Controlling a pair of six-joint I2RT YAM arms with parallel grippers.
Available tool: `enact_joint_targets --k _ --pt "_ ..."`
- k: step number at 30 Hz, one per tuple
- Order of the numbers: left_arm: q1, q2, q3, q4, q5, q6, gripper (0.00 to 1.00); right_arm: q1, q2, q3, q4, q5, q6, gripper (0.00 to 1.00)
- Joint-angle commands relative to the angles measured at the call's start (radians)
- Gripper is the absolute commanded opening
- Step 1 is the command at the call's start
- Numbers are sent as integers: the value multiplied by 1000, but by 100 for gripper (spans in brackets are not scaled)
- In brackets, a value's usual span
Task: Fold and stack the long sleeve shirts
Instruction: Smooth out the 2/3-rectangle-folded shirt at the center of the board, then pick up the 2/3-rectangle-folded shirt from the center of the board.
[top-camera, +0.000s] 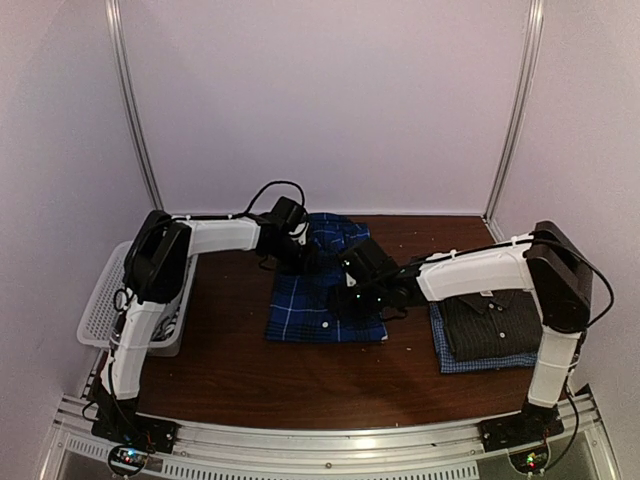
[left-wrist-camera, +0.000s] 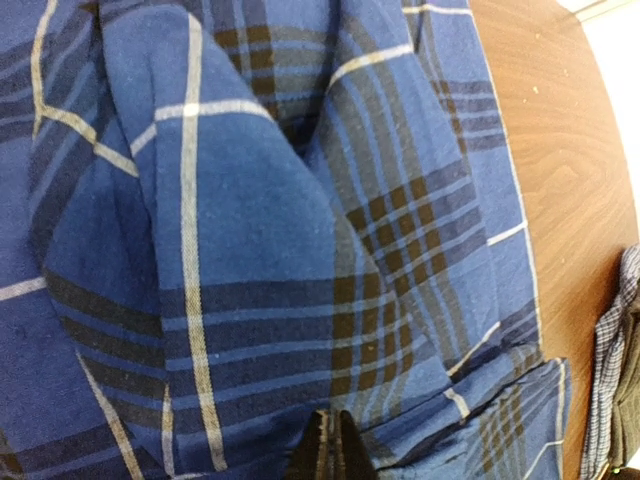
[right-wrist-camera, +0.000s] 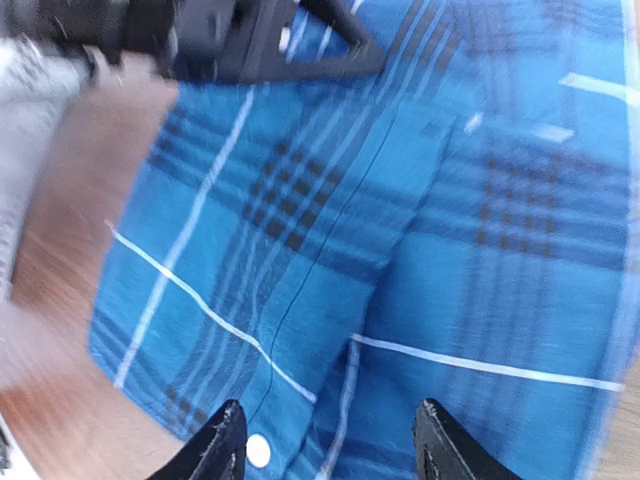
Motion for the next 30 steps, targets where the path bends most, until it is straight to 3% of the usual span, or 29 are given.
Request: enact_joint_targets --k 1,5,14,21,30 --pt "17 -94 26 -21 -37 33 10 -49 -129 -80 14 -17 25 59" --pt "28 -207 -30 -20 -56 39 17 -79 -182 -168 50 -45 48 57" --pt "30 -462 -393 79 -30 15 15 -148 -236 -272 132 -101 82 49" --pt "30 -675 -757 173 -43 -37 14 -147 -269 -322 118 -99 92 47" --pt "22 -787 -991 264 16 -80 11 -74 -317 -395 83 -45 113 46"
